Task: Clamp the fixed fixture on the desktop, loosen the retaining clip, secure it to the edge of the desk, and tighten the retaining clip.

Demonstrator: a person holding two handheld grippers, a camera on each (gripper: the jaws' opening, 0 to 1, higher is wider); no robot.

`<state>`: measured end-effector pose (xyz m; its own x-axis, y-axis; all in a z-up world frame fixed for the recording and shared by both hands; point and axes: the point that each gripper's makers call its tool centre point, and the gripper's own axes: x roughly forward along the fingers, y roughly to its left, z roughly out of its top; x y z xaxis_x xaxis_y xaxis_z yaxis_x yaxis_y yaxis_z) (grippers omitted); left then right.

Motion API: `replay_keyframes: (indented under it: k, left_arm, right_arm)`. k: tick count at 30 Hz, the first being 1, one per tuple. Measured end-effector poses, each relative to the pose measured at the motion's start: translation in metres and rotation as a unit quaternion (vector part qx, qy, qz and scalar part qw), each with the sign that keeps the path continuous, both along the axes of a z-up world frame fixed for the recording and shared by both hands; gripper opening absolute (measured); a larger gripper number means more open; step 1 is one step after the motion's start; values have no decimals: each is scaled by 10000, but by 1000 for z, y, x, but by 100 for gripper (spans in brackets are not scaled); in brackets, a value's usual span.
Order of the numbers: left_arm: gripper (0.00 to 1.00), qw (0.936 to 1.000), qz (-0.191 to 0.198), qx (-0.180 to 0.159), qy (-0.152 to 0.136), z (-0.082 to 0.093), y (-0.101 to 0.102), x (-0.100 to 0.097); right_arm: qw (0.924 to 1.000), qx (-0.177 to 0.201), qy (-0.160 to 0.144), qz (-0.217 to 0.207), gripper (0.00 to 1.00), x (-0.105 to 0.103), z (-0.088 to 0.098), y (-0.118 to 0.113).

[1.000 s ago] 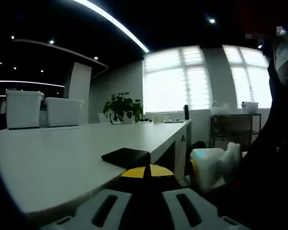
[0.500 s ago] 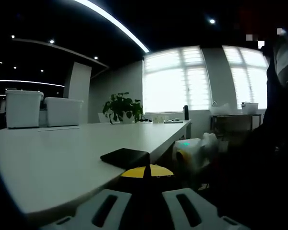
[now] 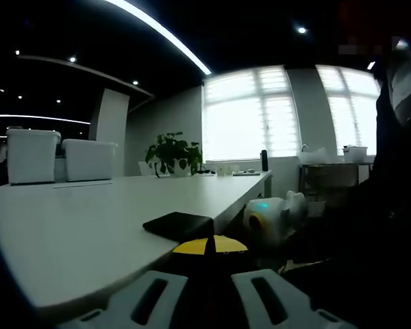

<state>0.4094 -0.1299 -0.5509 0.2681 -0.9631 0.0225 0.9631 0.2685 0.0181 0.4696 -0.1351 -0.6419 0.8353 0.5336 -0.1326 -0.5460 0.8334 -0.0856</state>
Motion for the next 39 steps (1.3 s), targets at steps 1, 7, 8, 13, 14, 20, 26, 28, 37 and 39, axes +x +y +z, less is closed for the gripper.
replay_keyframes:
  k: [1,7,8,13,14,20,26,28,37,39]
  left_arm:
    - [2,10000,2,4,-4,0,0,0]
    - [2,10000,0,-27,11,0,0,-1]
    - [2,10000,-3,-21,4,0,0,-1]
    - [2,10000,6,-25,3,0,0,0]
    - [2,10000,11,-31,7,-1,0,1]
    - [2,10000,14,-34,3,-1,0,2]
    - [2,10000,27,-7,-8,-2,0,5]
    - [2,10000,16,0,-12,-2,1,6]
    - [2,10000,-7,17,1,-4,1,8]
    - [2,10000,-1,24,-6,-4,1,8]
  right_arm:
    - [9998,52,46,-164,53,-4,-2,-1]
    - [9956,225,231,-875,54,-15,-14,17]
    - [9937,260,260,-1059,53,-14,-14,15]
    - [9876,330,268,-1510,45,0,-12,7]
    - [9879,260,252,-1508,43,-1,-12,8]
    - [9860,153,177,-1649,26,1,-11,6]
    - [9909,-179,48,-1333,24,2,-10,8]
    - [9934,-169,101,-1133,24,3,-11,8]
    - [9992,-356,192,16,24,5,-13,16]
    - [9989,-320,154,308,24,4,-13,18]
